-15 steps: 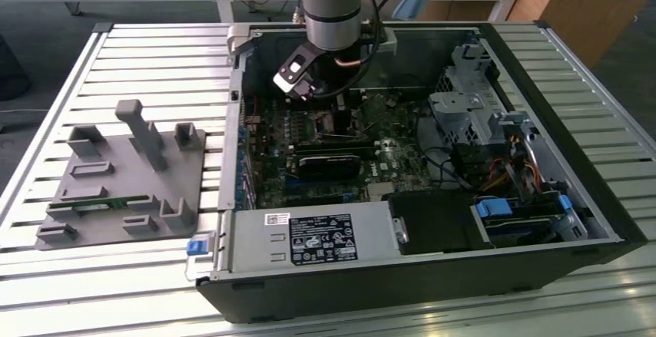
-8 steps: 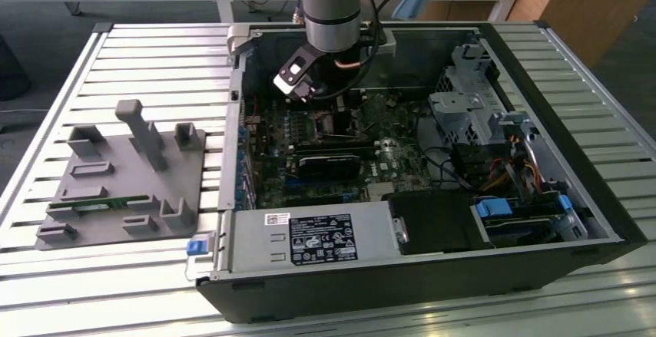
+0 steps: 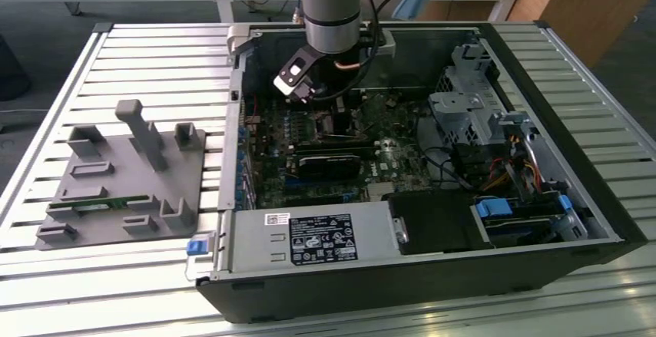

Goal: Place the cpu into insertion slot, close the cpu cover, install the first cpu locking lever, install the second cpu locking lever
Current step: 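Place the cpu into insertion slot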

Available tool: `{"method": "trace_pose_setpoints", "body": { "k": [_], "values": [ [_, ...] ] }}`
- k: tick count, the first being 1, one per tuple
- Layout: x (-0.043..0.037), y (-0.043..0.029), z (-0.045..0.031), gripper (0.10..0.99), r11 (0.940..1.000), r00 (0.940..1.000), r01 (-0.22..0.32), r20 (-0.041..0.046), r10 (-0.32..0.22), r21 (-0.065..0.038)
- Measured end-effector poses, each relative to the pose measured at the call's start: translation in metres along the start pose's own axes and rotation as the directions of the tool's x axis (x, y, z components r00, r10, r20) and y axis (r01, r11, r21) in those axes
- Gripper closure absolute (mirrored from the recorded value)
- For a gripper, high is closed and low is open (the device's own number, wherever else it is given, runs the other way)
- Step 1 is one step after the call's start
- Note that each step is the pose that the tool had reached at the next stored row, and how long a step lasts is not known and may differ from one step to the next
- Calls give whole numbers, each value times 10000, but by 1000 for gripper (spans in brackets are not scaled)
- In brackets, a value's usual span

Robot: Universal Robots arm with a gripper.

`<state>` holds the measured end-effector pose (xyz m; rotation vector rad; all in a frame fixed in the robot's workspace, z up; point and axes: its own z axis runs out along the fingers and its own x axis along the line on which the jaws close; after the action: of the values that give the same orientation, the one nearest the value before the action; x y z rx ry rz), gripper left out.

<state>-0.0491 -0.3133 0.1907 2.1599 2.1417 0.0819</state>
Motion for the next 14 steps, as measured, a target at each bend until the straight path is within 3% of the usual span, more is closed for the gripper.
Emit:
{"method": "trace_pose_setpoints", "body": {
  "k": [14],
  "values": [
    [2,10,16,545,10000,10000,-3,-8,3,0]
  ]
}}
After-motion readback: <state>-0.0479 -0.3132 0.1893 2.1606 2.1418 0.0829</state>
